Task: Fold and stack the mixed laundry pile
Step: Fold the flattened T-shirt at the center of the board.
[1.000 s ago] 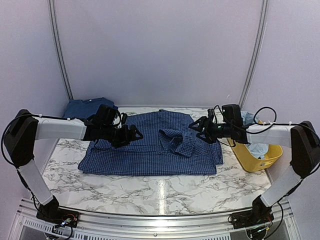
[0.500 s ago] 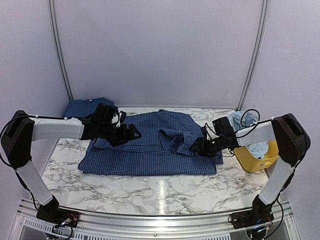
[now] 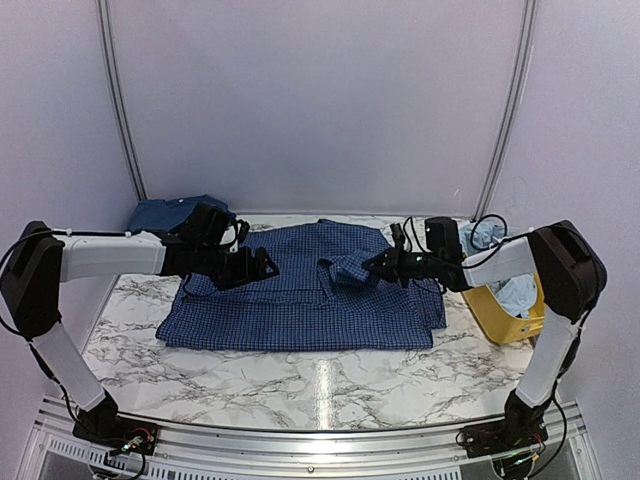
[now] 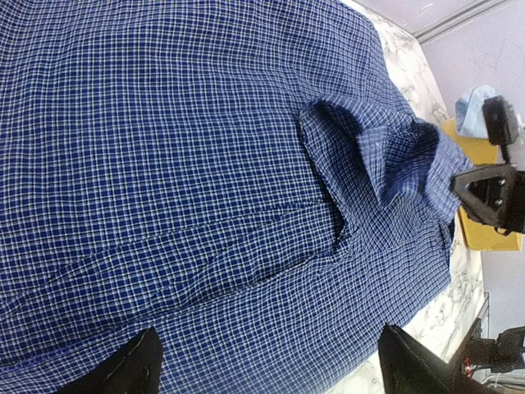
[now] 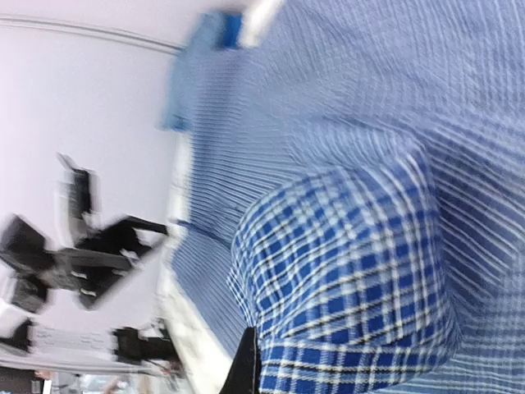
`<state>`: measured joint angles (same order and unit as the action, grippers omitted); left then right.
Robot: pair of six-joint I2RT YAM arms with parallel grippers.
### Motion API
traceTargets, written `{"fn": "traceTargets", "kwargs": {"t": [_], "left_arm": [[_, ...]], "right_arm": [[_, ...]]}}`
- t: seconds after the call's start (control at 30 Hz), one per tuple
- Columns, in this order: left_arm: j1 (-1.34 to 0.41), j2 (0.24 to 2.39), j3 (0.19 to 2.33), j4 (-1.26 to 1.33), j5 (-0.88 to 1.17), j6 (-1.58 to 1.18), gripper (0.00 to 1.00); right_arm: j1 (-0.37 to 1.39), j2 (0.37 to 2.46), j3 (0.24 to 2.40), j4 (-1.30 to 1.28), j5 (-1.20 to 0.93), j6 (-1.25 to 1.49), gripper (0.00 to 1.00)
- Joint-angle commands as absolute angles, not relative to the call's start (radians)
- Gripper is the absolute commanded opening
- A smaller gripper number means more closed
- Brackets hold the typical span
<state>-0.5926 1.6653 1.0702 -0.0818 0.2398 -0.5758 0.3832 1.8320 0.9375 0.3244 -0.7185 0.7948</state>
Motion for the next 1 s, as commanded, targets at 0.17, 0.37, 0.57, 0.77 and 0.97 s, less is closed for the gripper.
{"fn": "traceTargets", "kwargs": {"t": [0.17,0.37,0.57,0.77,0.97], "left_arm": [[-0.595,1.632,1.129,-0.132,0.181,-0.476,0.97],[-0.633,1.603,1.026,0.068,0.276,-0.611,0.99],[-0.634,1.584,0.917,0.196,0.254,-0.767,0.99],[-0.634,1.547,0.83,0.212,0.198,-0.823,0.99],[-0.682,1.534,0.771,0.216,0.2,-0.831,0.98]], "right_arm": [[0.488,1.793,0.879,1.148,-0.691,1.492,0.0],[0.589,1.918,0.885,1.335,-0.617,1.569,0.0],[0.66,1.995,0.809,1.346,-0.57,1.581,0.0],[0.747,2.085,0.598,1.569,-0.476,1.718,0.0],[0.771,2.065,0.367,1.753,-0.383,1.799,0.02]]}}
